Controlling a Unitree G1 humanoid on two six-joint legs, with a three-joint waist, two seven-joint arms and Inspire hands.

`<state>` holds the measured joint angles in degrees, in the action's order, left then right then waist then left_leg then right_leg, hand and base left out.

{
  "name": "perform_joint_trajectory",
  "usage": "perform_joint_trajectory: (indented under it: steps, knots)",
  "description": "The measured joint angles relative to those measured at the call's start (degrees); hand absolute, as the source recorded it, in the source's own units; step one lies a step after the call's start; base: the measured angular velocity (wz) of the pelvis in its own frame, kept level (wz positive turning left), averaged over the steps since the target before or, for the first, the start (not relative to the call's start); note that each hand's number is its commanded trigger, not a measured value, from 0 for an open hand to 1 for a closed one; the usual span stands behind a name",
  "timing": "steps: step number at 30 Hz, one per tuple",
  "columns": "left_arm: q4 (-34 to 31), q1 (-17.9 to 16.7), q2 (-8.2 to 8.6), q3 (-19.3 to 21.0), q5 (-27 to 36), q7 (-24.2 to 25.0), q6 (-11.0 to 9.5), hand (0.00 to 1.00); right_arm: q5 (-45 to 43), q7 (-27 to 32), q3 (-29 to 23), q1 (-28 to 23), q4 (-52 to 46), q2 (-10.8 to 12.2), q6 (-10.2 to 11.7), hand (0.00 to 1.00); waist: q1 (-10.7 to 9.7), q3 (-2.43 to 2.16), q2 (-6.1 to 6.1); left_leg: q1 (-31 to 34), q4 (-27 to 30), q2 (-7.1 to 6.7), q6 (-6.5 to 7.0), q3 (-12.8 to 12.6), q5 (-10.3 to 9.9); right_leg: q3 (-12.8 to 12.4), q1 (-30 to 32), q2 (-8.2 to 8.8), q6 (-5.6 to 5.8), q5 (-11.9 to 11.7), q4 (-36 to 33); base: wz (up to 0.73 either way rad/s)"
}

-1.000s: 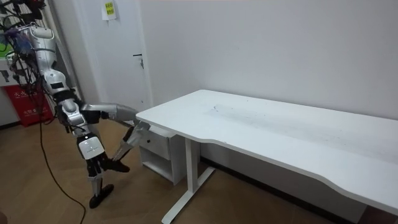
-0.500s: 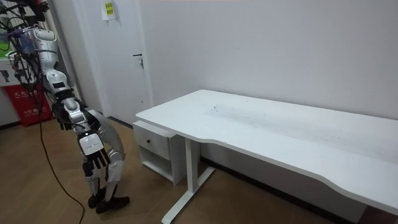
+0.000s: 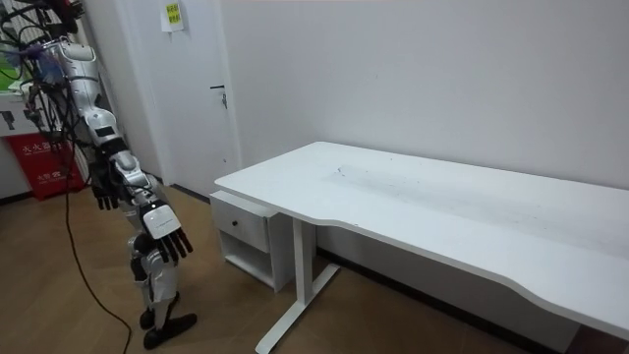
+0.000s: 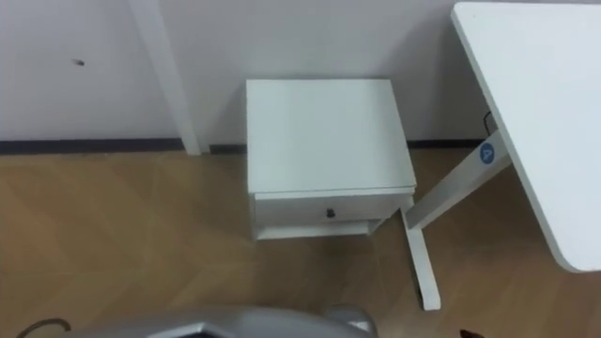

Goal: Put apple and close drawer

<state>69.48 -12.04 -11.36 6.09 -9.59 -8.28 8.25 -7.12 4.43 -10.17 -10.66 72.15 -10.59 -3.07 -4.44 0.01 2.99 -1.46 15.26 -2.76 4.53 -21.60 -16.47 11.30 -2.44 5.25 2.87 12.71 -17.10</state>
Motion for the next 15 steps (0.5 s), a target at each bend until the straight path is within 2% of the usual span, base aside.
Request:
perform_joint_trajectory:
  steps: [2,6,10,15]
  knots:
    - [0.7,-0.2,0.17,0.2,0.0,0.0,0.0,0.00,-0.2,-0.2,0.0,0.1,1.6,0.6,0.0,0.00,0.1,-0.03,0.05,-0.3,-0.3,0.10,0.59,0.4,0.4,0.0,-0.8,-0.39,0.02,0.0,1.2,0.00]
    - [1.7,-0.1,0.92,0.9,-0.1,0.0,0.0,0.00,-0.2,-0.5,-0.1,0.1,3.8,1.0,0.5,0.00,0.0,0.03,0.02,-1.1,-1.5,0.20,2.77,1.4,1.6,0.3,-2.5,-1.24,-0.01,0.0,3.6,0.05]
    - [1.8,-0.2,1.70,1.0,-0.1,0.0,-0.7,0.00,-0.2,-1.3,0.0,0.0,4.1,1.2,0.4,0.00,0.1,0.09,-0.24,-1.2,-1.7,0.58,3.20,2.1,1.8,0.5,-2.6,-1.92,-0.63,0.2,3.6,0.05]
    - [1.8,0.0,1.86,0.9,-0.1,0.6,-0.7,0.00,-0.2,-2.8,0.5,0.0,4.1,1.2,-0.8,0.00,0.1,0.17,-1.49,-0.8,-1.7,0.62,2.93,3.2,2.0,1.6,-2.6,-2.04,-0.78,0.3,3.6,0.10]
